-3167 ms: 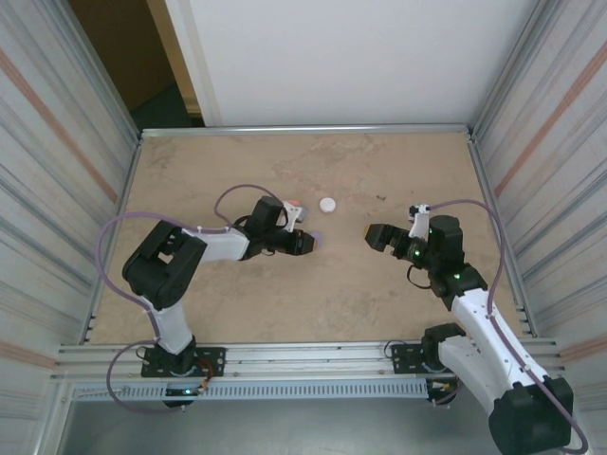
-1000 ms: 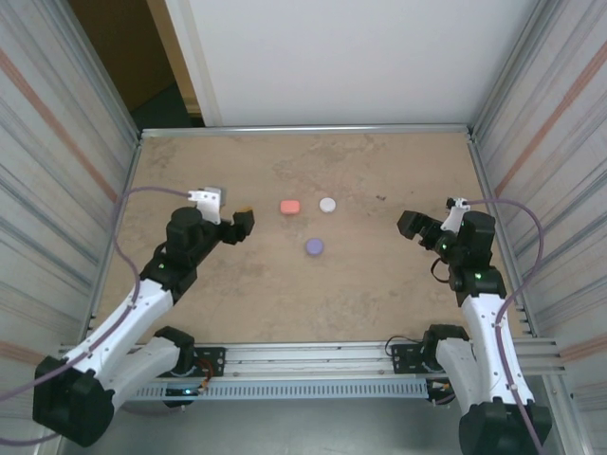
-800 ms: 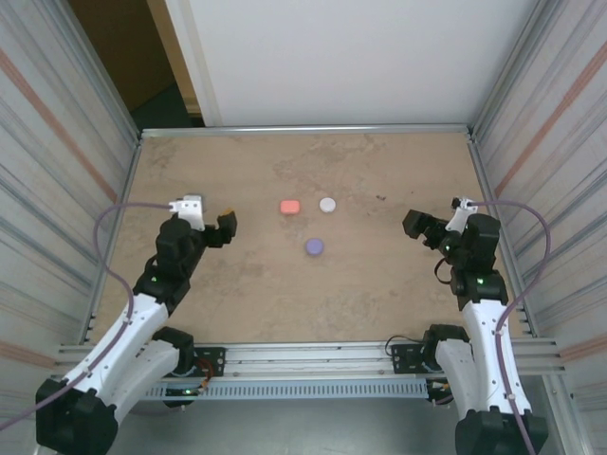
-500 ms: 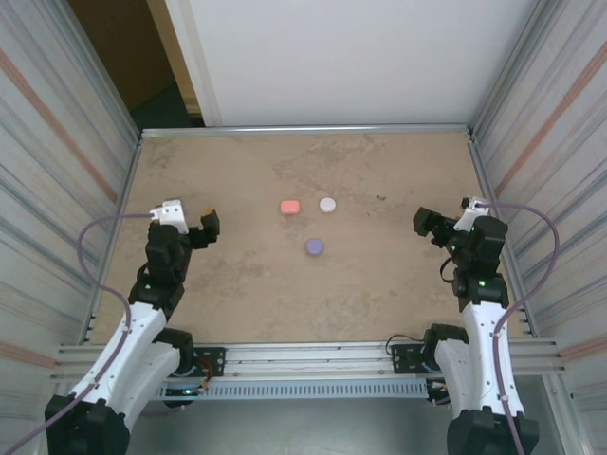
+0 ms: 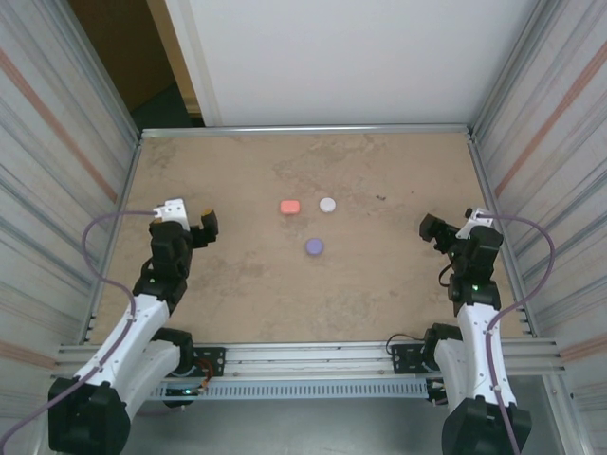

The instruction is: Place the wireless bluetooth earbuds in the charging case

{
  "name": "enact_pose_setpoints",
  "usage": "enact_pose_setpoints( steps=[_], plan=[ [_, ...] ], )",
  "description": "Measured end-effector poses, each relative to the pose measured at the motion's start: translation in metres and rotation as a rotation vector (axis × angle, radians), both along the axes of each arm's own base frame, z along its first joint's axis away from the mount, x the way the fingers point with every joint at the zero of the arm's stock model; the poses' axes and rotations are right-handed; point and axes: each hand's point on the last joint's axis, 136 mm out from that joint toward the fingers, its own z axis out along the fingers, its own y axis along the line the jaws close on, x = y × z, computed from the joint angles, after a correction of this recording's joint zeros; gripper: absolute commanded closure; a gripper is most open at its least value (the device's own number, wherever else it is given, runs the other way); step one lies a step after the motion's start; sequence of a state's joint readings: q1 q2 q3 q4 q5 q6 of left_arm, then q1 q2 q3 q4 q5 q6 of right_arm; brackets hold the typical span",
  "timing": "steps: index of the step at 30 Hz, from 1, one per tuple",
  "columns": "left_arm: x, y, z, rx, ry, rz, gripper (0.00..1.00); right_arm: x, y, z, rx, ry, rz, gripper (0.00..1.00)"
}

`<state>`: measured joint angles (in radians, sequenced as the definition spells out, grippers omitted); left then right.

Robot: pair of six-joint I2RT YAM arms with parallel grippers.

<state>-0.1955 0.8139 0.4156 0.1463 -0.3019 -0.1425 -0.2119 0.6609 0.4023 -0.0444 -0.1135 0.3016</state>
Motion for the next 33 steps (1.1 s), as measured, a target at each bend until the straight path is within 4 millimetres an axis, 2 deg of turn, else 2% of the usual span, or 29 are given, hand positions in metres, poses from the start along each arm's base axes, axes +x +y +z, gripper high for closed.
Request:
enact_pose_setpoints(
  steps=[5,12,18,23,33],
  plan=[
    [0.006,0.000,-0.008,0.021,0.021,0.001,0.01,0.006,-0.008,-0.008,-0.029,-0.010,-0.032,0.01],
    [0.013,0.002,-0.015,0.073,0.015,0.003,0.01,0.015,-0.014,-0.036,-0.066,0.021,-0.038,0.01],
    [0.021,0.003,-0.036,0.142,0.038,-0.004,0.01,0.027,-0.016,-0.054,-0.067,0.031,-0.036,0.01],
    [0.030,0.005,-0.050,0.173,0.057,-0.004,0.01,0.040,-0.019,-0.063,-0.072,0.027,-0.033,0.01],
    [0.037,0.007,-0.062,0.193,0.031,-0.007,0.01,0.056,-0.016,-0.068,-0.086,-0.015,0.008,0.01]
  ],
)
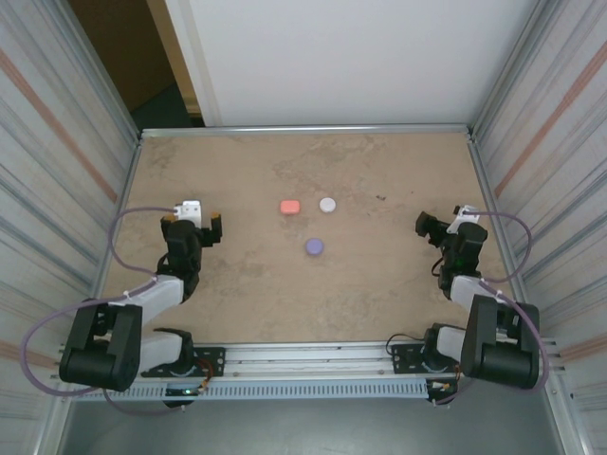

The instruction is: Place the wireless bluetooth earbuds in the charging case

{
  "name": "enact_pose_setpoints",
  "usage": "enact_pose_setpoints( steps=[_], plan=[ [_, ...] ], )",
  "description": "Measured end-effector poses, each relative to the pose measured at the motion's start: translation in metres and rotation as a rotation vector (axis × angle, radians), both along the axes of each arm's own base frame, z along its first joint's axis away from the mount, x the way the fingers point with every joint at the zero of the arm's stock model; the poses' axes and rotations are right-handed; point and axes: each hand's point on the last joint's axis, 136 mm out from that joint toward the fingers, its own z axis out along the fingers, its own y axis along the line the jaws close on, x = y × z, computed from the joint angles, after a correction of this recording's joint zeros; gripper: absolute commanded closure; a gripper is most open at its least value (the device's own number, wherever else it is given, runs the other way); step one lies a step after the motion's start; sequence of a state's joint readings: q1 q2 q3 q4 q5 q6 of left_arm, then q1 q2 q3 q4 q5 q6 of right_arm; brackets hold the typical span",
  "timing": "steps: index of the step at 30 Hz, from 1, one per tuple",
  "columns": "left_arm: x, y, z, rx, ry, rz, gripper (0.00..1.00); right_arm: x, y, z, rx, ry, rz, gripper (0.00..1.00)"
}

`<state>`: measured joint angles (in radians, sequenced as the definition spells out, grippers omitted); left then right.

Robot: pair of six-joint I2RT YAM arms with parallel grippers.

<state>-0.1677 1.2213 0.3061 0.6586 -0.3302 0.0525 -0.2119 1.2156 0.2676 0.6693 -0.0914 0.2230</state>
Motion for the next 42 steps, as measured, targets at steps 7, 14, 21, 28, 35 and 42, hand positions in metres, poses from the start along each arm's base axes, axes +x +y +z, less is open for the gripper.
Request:
enact_pose_setpoints(
  steps=[7,14,21,28,35,42],
  plan=[
    [-0.004,0.001,-0.008,-0.005,-0.020,-0.014,0.01,0.006,0.007,-0.001,0.012,-0.020,0.042,0.01],
    [0.000,0.004,-0.004,-0.019,-0.076,-0.041,0.01,0.003,0.011,0.002,0.010,-0.058,0.063,0.01],
    [0.000,0.004,-0.022,-0.032,-0.065,-0.060,0.01,0.009,0.022,-0.003,0.006,-0.076,0.120,0.01],
    [0.002,-0.002,-0.022,-0.041,-0.104,-0.097,0.01,0.014,0.046,-0.013,-0.038,-0.065,0.213,0.01],
    [0.004,-0.005,-0.032,-0.045,-0.089,-0.111,0.01,0.021,0.065,-0.035,-0.086,-0.010,0.286,0.01],
    [0.009,-0.007,-0.031,-0.047,-0.075,-0.121,0.01,0.046,0.062,-0.020,-0.114,-0.006,0.276,0.01]
  ],
)
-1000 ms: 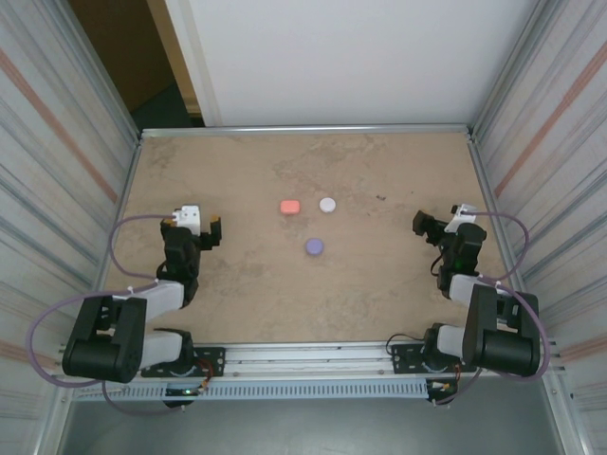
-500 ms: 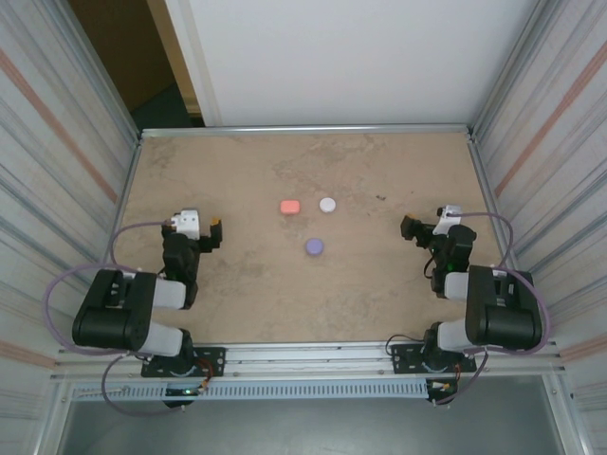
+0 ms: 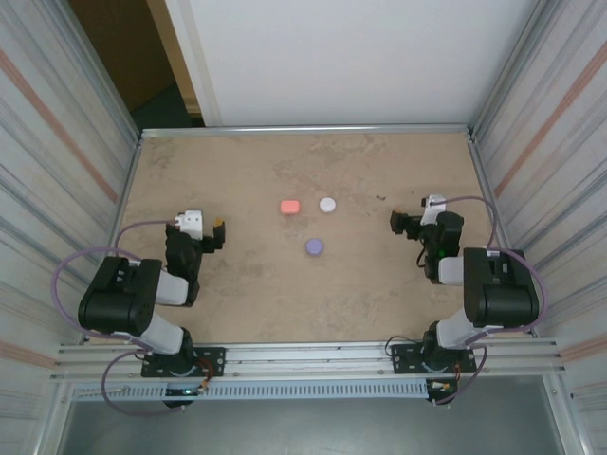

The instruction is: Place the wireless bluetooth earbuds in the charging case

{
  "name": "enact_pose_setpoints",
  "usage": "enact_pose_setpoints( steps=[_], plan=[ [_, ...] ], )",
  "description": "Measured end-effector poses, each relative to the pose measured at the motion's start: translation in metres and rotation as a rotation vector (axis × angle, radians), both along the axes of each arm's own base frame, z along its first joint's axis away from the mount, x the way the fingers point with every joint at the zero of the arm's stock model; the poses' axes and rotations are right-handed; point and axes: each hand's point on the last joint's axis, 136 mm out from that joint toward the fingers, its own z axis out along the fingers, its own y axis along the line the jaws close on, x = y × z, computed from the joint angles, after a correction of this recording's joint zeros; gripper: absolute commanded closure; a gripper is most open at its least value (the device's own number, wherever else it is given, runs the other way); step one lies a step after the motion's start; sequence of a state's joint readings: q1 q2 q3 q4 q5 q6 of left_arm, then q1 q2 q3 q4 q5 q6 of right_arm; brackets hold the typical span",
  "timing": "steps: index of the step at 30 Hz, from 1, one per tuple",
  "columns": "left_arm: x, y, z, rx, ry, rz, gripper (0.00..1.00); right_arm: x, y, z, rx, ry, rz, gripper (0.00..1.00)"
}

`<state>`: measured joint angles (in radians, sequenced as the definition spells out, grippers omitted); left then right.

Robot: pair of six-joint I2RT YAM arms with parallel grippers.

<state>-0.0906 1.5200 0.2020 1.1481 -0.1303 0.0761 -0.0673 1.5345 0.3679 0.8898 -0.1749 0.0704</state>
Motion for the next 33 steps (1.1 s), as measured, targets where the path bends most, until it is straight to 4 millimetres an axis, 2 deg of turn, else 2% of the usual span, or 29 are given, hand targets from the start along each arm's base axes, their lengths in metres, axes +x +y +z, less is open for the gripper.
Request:
enact_pose_setpoints(
  steps=[3,7,10,13,17,33],
  plan=[
    [0.010,-0.001,0.003,0.001,0.015,-0.001,0.01,0.006,-0.012,0.004,-0.011,0.001,-0.049,0.01],
    [0.027,-0.002,0.009,0.000,0.045,-0.003,0.01,0.003,-0.014,-0.004,-0.016,0.036,-0.064,0.01],
    [0.034,0.008,0.011,-0.017,0.062,0.013,0.01,0.002,-0.016,-0.007,-0.020,0.050,-0.076,0.01],
    [0.032,0.017,0.003,-0.027,0.097,0.033,0.01,0.002,-0.016,-0.008,-0.021,0.053,-0.079,0.01],
    [0.029,0.014,-0.005,-0.037,0.130,0.020,0.01,0.002,-0.015,-0.008,-0.023,0.055,-0.078,0.01],
    [0.028,0.013,-0.009,-0.037,0.149,0.018,0.01,0.001,-0.014,-0.009,-0.031,0.058,-0.087,0.01]
  ],
)
